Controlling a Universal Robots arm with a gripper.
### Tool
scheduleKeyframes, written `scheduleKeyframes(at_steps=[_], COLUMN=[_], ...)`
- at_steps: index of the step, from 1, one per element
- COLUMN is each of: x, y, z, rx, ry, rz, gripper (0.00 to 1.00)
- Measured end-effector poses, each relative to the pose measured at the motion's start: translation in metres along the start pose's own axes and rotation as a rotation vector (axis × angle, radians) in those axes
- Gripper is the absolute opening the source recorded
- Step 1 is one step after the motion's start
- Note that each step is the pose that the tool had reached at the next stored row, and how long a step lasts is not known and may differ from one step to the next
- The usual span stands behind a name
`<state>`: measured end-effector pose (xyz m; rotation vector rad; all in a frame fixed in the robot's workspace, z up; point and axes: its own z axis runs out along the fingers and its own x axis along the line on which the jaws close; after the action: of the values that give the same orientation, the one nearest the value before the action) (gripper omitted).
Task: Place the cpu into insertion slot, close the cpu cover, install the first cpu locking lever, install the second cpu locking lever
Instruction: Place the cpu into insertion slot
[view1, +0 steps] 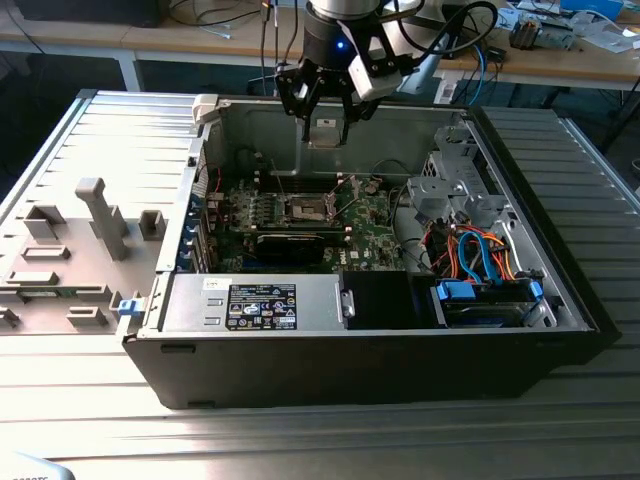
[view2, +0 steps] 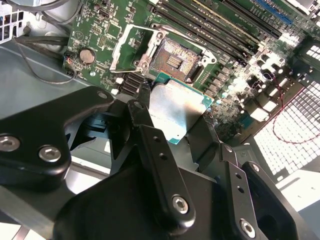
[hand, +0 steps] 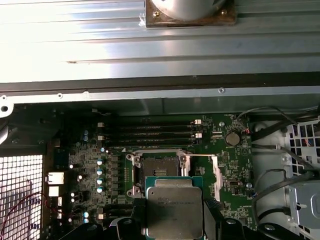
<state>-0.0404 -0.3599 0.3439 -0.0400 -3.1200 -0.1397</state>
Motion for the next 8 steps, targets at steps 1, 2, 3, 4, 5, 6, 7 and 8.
scheduleKeyframes(at_steps=[1,2,3,4,5,6,7,8], x=[0.0004,0.0005,0.0006,0.0006,0.0007,0.0008,0.0009,0.001], y=[-0.0001,-0.0001,-0.0001,-0.0001,-0.0001,-0.0001,-0.0001,-0.0002], z=[0.0008,0.0009,0.001,0.0011,0.0012,0.0013,0.0014,0.0017], rx=[0.0,0.0,0.0001,0.0001,0.0,0.0,0.0001,0.0], ry=[0.0,0.0,0.0,0.0001,0.0,0.0,0.0,0.0], rz=[0.0,0.0,0.0,0.0,0.0,0.0,0.0,0.0], gripper=[0.54,0.54,0.54,0.54,0.54,0.54,0.54,0.54])
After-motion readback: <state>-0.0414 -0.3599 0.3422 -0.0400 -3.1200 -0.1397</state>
